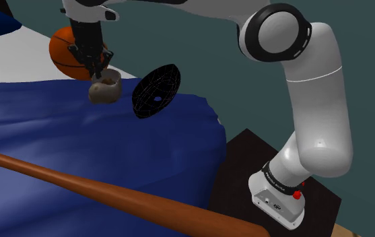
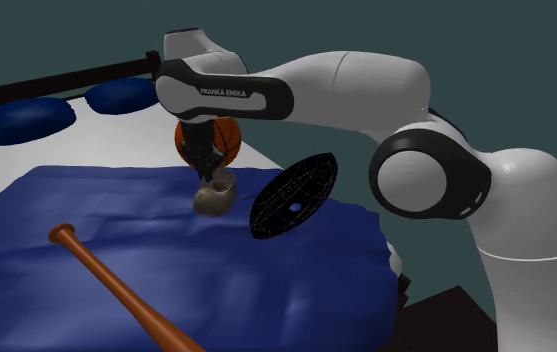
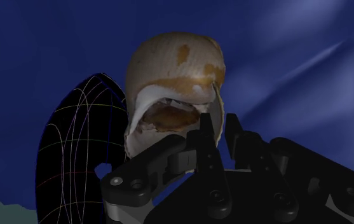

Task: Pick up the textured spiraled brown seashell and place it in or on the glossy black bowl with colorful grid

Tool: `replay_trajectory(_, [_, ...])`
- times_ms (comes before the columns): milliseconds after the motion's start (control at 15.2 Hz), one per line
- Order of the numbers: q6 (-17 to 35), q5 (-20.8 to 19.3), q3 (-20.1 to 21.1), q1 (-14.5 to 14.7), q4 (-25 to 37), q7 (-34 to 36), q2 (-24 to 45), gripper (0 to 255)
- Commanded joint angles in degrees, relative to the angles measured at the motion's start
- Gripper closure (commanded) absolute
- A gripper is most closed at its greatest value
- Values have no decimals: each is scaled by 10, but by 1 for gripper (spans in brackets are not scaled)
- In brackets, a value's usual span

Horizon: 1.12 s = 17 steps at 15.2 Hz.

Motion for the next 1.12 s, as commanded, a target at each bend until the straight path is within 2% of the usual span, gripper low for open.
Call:
replay_trajectory(0, [-17,0,0,3,17,0,0,255])
replay_trajectory(660, [-120,-9,-6,39,164,-7,38,255])
replay_trajectory(858, [-90,7,0,-16,73,-32,-19,255])
replay_trajectory(1056, [-75,21,2,-62,18,-62,-58,255])
